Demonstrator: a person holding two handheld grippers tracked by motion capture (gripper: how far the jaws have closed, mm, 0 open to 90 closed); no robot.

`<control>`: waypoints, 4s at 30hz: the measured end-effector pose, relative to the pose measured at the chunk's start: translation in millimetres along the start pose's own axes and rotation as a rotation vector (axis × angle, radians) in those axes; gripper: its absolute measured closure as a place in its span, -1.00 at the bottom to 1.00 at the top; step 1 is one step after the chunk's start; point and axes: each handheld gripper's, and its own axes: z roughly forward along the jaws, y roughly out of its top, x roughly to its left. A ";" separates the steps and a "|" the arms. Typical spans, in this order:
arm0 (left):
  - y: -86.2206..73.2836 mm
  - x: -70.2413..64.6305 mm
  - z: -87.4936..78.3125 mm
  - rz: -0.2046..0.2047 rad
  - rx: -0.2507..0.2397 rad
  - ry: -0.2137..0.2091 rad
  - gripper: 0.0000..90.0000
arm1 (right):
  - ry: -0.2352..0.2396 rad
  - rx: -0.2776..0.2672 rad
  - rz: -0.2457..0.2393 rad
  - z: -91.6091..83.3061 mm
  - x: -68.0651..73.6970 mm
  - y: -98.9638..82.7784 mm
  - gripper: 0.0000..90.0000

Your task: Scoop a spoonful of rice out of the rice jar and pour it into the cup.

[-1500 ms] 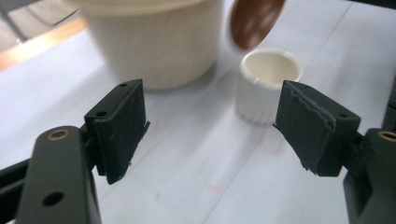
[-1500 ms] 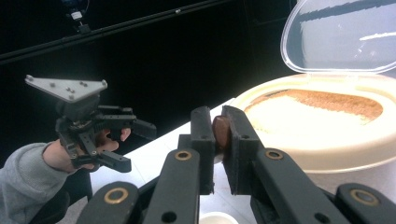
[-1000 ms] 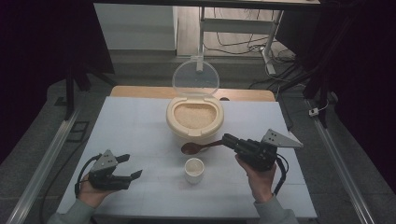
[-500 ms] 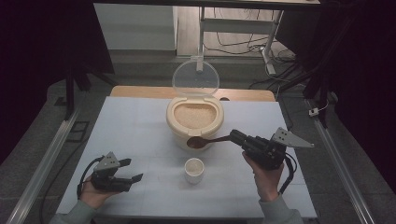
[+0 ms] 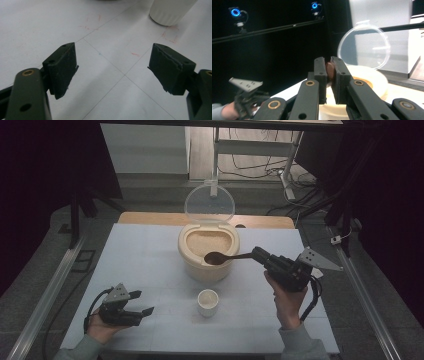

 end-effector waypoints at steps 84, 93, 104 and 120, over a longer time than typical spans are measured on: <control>0.9 -1.4 3.3 0.006 0.009 -0.005 -0.50 | -0.231 0.184 0.489 75.7 -77.2 -22.7 0.84; 1.0 -1.7 3.8 0.008 0.010 -0.003 -0.49 | -0.215 0.148 0.607 68.2 -85.3 -26.5 0.84; 1.1 -1.7 3.9 0.012 0.012 0.000 -0.49 | -0.202 0.123 0.685 64.0 -88.9 -25.4 0.84; 1.4 -1.9 4.9 0.016 0.016 0.002 -0.49 | -0.172 0.107 0.837 55.9 -100.2 -32.2 0.84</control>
